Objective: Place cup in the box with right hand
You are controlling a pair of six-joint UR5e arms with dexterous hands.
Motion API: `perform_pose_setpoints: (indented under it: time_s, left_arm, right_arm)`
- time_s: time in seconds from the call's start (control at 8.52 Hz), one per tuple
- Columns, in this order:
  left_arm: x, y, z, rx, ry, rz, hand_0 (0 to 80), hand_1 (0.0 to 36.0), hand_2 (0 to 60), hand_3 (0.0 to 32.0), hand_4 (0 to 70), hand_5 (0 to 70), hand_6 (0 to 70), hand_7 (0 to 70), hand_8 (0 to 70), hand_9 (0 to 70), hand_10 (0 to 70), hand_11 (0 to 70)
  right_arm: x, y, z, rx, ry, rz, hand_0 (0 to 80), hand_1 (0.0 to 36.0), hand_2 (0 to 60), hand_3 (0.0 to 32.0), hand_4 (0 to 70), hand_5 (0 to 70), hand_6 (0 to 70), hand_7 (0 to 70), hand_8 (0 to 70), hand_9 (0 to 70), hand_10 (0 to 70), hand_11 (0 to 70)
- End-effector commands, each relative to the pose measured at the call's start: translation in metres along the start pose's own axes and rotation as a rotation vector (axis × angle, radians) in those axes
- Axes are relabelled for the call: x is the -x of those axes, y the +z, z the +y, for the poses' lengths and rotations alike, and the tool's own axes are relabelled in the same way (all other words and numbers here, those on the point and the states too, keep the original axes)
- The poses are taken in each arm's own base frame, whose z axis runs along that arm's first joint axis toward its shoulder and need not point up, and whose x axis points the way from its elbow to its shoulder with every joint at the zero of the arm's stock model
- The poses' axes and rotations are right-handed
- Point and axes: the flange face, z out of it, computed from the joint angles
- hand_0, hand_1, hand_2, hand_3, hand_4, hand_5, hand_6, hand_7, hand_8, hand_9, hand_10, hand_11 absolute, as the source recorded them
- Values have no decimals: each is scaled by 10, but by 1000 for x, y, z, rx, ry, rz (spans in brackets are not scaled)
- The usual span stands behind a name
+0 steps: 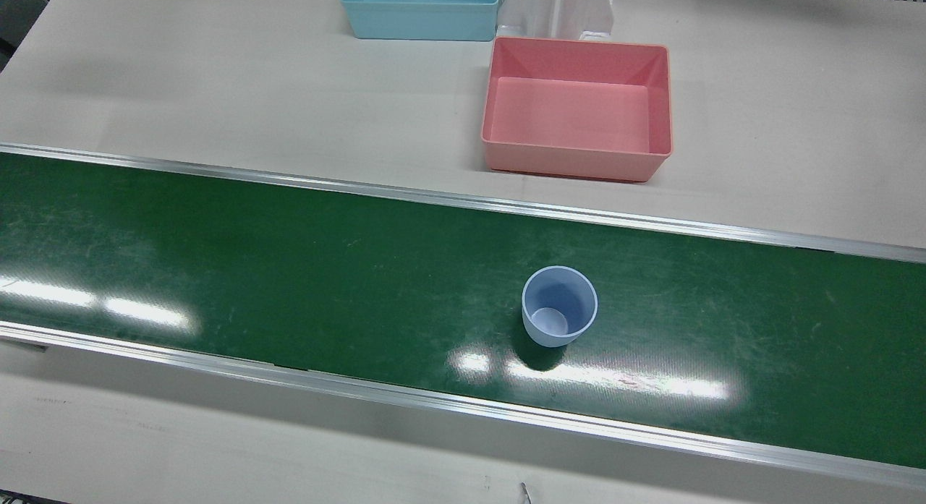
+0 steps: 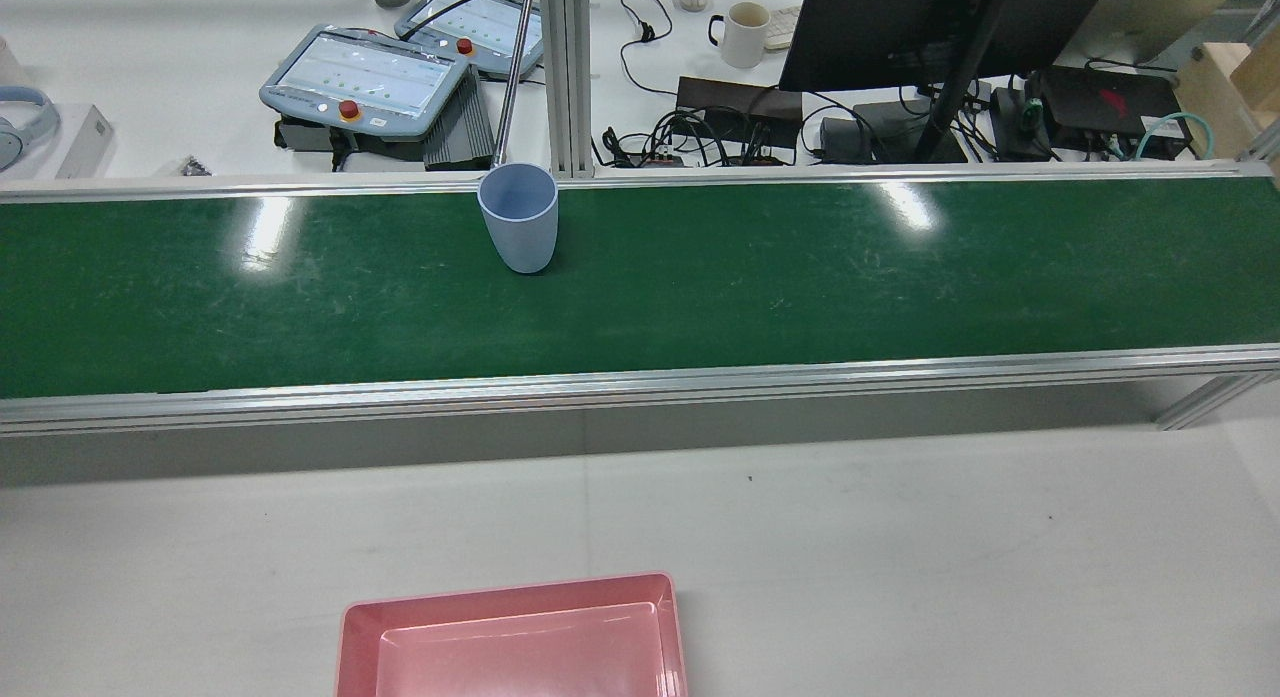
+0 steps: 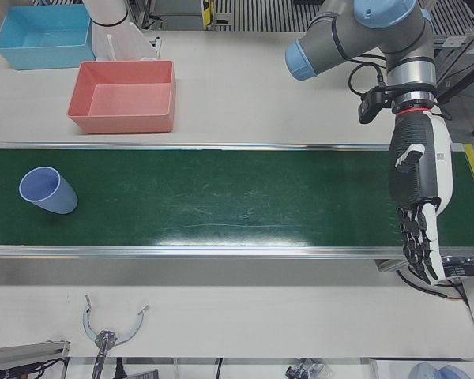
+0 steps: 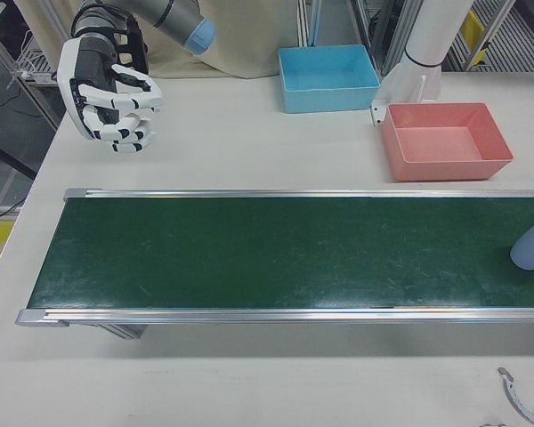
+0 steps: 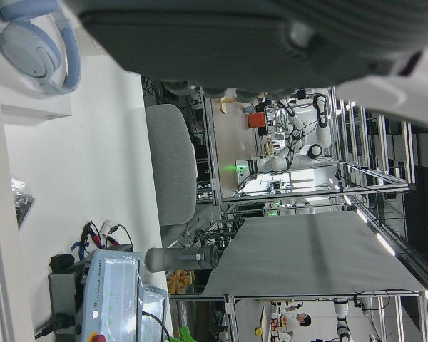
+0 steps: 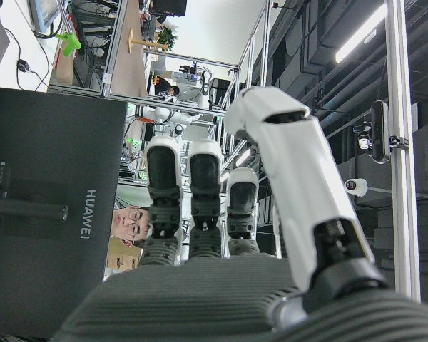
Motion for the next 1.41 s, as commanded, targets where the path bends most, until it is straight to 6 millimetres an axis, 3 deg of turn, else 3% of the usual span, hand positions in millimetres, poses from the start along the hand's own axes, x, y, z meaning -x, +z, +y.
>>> perform_pose_setpoints:
  time_s: [0.0, 0.47, 0.59, 0.7, 0.82, 0.94, 1.06, 1.17, 1.29]
  left_arm:
    - [0, 0, 0, -1, 0, 0, 0, 0, 0, 0, 0, 0, 0, 0, 0, 0, 0, 0]
    - [0, 0, 0, -1, 0, 0, 0, 0, 0, 0, 0, 0, 0, 0, 0, 0, 0, 0]
    - [0, 0, 0, -1, 2, 0, 0, 0, 0, 0, 0, 0, 0, 0, 0, 0, 0, 0]
    - [-1, -1, 1, 1, 0, 0, 0, 0, 0, 0, 0, 0, 0, 0, 0, 0, 0, 0]
    - [0, 1, -2, -2, 0, 0, 0, 0, 0, 0, 0, 0, 0, 0, 0, 0, 0, 0]
    - [0, 0, -1, -2, 0, 0, 0, 0, 0, 0, 0, 0, 0, 0, 0, 0, 0, 0]
    - [0, 0, 0, -1, 0, 0, 0, 0, 0, 0, 0, 0, 0, 0, 0, 0, 0, 0]
    - [1, 1, -2, -2, 0, -2, 0, 0, 0, 0, 0, 0, 0, 0, 0, 0, 0, 0]
    - [-1, 0, 1, 4, 0, 0, 0, 0, 0, 0, 0, 0, 0, 0, 0, 0, 0, 0]
  right_arm:
    - [0, 0, 0, -1, 0, 0, 800, 360, 360, 0, 323, 211, 220, 700, 449, 570, 348, 522]
    - [0, 0, -2, -1, 3, 0, 800, 360, 389, 0, 323, 215, 235, 700, 467, 594, 372, 553]
    - [-8, 5, -7, -5, 8, 18, 800, 360, 426, 0, 266, 217, 238, 700, 474, 591, 387, 571]
    - [-10, 14, 12, 34, 17, 26, 800, 360, 448, 0, 259, 214, 239, 700, 476, 590, 391, 575]
    - [4, 17, 54, 92, 43, -3, 800, 360, 444, 0, 259, 216, 242, 700, 480, 592, 387, 571]
    - [21, 15, 67, 49, 37, -36, 800, 360, 527, 0, 282, 215, 246, 700, 480, 588, 345, 517]
    - [20, 18, 64, 28, 32, -33, 800, 360, 600, 0, 319, 209, 248, 700, 470, 581, 314, 476]
    - [18, 21, 62, 24, 29, -33, 800, 360, 600, 0, 417, 203, 264, 700, 475, 603, 307, 466]
    - [19, 22, 61, 22, 11, -39, 800, 360, 600, 0, 394, 205, 260, 700, 476, 601, 311, 472]
